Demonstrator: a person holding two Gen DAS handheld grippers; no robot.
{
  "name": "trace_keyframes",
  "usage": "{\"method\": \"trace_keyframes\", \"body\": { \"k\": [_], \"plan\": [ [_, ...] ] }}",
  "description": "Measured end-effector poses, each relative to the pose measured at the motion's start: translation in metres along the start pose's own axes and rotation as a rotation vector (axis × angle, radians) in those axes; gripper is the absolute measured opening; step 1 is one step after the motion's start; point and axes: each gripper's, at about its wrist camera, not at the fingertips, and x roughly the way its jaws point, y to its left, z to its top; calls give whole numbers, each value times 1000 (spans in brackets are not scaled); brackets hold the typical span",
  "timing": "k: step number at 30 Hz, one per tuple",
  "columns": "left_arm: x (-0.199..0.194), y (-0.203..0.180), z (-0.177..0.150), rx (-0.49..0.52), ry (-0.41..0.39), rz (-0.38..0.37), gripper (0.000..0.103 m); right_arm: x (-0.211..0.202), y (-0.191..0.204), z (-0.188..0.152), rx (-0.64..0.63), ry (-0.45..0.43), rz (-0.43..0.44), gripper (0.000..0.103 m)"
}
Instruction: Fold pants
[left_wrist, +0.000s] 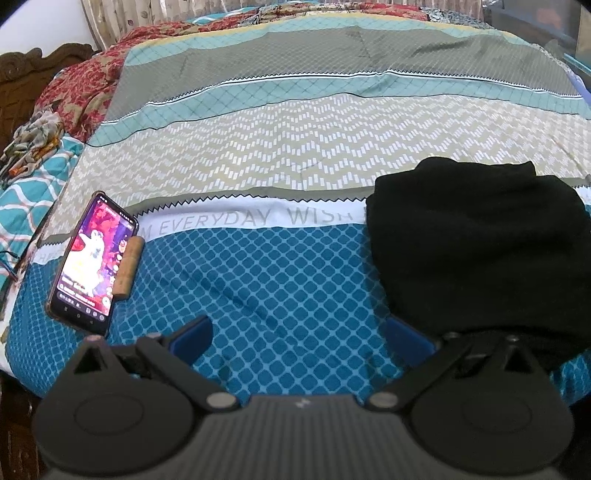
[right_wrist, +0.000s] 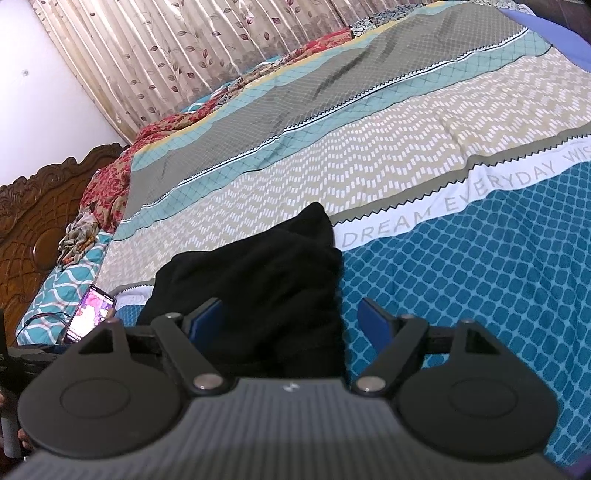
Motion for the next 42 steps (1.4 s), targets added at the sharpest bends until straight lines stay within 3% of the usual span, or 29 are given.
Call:
{"method": "trace_keyframes", "body": {
  "k": [16,22,25,31,33,42],
  "plan": [
    [-3,4,2,-3,9,-36,103,1,1,0,-13,-1,-11,82],
    [-6,4,4,-8,4,-86,103,0,5,2,-30,-6,-8,82],
    [-5,9,6,-44,17,-170,103,-1,5,2,-37,-6,-10,82],
    [-4,34,13,-193,22,-464,103,2,2,1,-19,9,-4,82],
    [2,36,15,-235,35,-528,103,3,1,0,-9,13,8,82],
    [48,18,25,-297,130,-645,103,13,-6,-1,34,68,50,92]
  ]
}}
